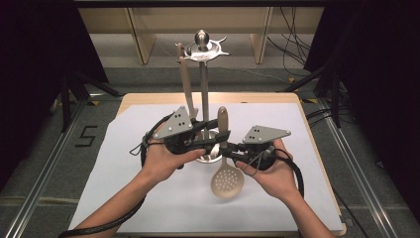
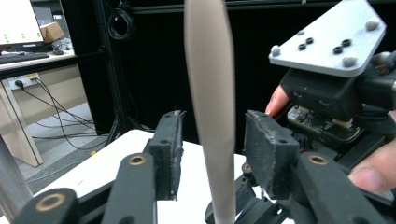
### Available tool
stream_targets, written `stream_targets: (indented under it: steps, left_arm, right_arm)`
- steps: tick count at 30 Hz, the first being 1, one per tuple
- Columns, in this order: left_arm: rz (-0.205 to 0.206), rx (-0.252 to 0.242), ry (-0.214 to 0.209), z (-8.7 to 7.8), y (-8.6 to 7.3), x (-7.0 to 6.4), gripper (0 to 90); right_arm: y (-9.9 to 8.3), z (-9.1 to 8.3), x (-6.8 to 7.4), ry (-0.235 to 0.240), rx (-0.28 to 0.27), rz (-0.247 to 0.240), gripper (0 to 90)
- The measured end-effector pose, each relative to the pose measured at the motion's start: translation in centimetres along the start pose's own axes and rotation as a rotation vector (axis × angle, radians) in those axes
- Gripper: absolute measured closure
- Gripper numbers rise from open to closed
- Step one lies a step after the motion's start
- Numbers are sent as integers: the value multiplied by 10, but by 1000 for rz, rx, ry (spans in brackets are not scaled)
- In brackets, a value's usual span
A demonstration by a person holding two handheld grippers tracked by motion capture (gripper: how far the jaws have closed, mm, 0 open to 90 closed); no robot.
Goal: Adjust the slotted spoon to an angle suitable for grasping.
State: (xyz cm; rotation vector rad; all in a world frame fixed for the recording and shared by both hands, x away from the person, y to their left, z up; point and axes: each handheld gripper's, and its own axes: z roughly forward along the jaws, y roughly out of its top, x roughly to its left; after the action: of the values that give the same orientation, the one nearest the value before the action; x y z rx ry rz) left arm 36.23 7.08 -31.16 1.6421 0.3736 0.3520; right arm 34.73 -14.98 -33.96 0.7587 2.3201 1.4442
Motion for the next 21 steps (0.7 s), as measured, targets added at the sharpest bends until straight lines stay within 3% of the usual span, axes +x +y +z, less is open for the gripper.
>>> stream_targets:
  steps: [1, 2, 3, 4, 6, 8, 13, 17, 18, 20, 21]
  left_arm:
    - [4, 0, 6, 0, -1, 0, 552]
    - [8, 4, 12, 0, -1, 0, 552]
    - [16, 7, 18, 0, -2, 0, 552]
    - [19, 9, 22, 0, -2, -1, 555]
    - [21, 9, 31, 1, -4, -1, 567]
    - [21, 11, 26, 2, -6, -3, 581]
    - [24, 12, 26, 4, -9, -4, 693]
    - [-18, 6, -14, 5, -8, -2, 732]
    - [-18, 3, -29, 5, -8, -2, 738]
    - [-5, 8, -38, 6, -6, -2, 742]
    - [-2, 11, -41, 6, -5, -1, 743]
  right_arm:
    - [-1, 1, 0, -2, 4, 15, 778]
    - [0, 0, -1, 2, 12, -1, 778]
    - [-1, 0, 1, 0, 25, 37, 778]
    - [-1, 0, 2, -3, 26, 43, 778]
    - [0, 1, 0, -17, 17, 22, 778]
    - [1, 1, 2, -11, 24, 38, 778]
    - [1, 1, 4, -16, 20, 48, 778]
    - [0, 0, 3, -26, -1, 22, 776]
    - [0, -1, 4, -12, 14, 39, 775]
    - [-1, 0, 1, -10, -20, -14, 771]
    - [-2, 0, 1, 4, -24, -4, 753]
